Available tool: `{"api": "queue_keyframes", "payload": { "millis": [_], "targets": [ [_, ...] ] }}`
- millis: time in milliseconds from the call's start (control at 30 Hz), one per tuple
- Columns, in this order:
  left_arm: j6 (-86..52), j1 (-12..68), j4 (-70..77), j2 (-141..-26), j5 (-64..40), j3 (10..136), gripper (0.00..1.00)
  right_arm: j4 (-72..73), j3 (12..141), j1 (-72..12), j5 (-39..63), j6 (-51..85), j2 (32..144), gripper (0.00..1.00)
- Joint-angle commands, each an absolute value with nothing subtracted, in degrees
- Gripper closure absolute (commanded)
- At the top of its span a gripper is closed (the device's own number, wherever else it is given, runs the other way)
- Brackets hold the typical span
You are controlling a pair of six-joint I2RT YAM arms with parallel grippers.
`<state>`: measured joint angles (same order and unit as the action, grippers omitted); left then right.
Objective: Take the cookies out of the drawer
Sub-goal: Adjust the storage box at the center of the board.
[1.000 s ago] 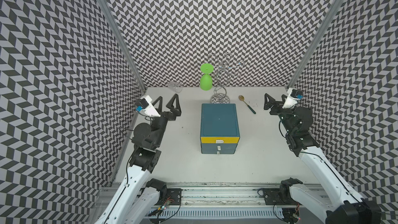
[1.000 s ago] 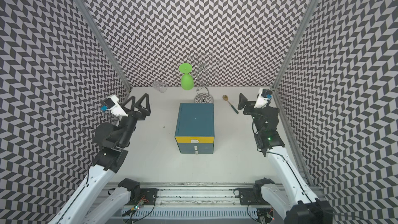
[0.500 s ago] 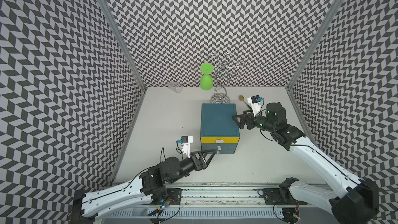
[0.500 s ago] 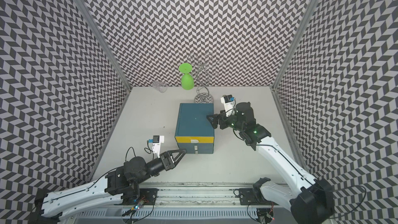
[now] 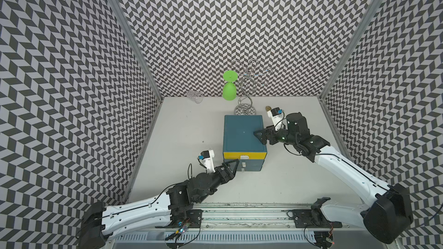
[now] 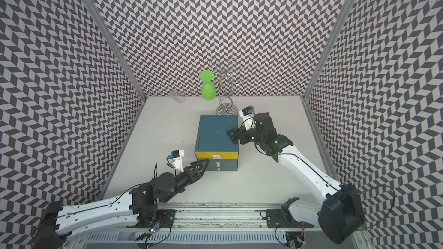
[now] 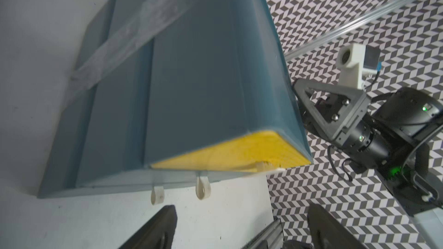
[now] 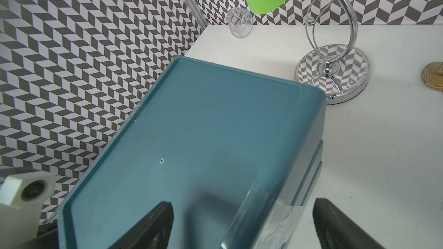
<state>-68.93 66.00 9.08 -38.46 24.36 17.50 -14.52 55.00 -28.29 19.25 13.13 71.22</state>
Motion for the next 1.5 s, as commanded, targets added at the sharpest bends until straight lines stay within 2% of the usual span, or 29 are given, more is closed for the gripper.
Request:
{"api": "queue_keyframes", "payload": {
  "millis": [0, 100, 233, 367, 600, 733, 833, 1000, 1100, 1267, 1467],
  "targets": [
    [-67.36, 62.13, 14.14, -39.81, 19.89, 16.00, 0.13, -11.35, 54.07, -28.80, 18.65, 13.82, 71.46, 0.08],
    [-66.47, 60.17, 15.89, -42.61, 17.92, 16.72, 0.20, -10.92, 53.62, -28.98, 18.80, 14.28, 71.65, 0.11],
    [-65.67, 56.83, 18.68, -46.73, 14.62, 17.72, 0.24, -10.59, 52.76, -29.23, 18.28, 14.95, 71.60, 0.14],
    [-63.88, 52.50, 19.08, -49.64, 12.37, 19.32, 0.24, -10.55, 51.96, -29.50, 18.56, 15.38, 71.19, 0.17],
    [-60.17, 45.06, 21.78, -54.45, 5.50, 22.27, 0.23, -9.49, 50.55, -30.32, 18.61, 16.21, 71.08, 0.18],
    [-61.68, 45.86, 21.17, -50.35, 4.28, 20.03, 0.18, -10.18, 50.80, -30.41, 18.12, 15.96, 71.37, 0.18],
    [-64.95, 46.91, 22.02, -42.96, 4.20, 14.91, 0.14, -9.98, 50.67, -30.37, 18.15, 15.91, 71.35, 0.18],
    [-70.64, 49.75, 30.00, -35.20, 3.91, 8.56, 0.12, -9.17, 50.47, -30.42, 19.48, 16.76, 72.34, 0.18],
    [-71.96, 51.13, 32.34, -37.12, 3.30, 9.62, 0.12, -8.94, 50.52, -30.41, 20.19, 17.12, 73.33, 0.19],
    [-76.66, 51.15, 42.11, -47.01, -0.50, 10.64, 0.13, -10.24, 51.33, -30.44, 20.21, 16.80, 74.46, 0.20],
    [-80.27, 51.15, 44.34, -53.00, 2.14, 11.80, 0.14, -10.55, 51.31, -30.57, 19.59, 17.00, 73.64, 0.21]
  ]
}}
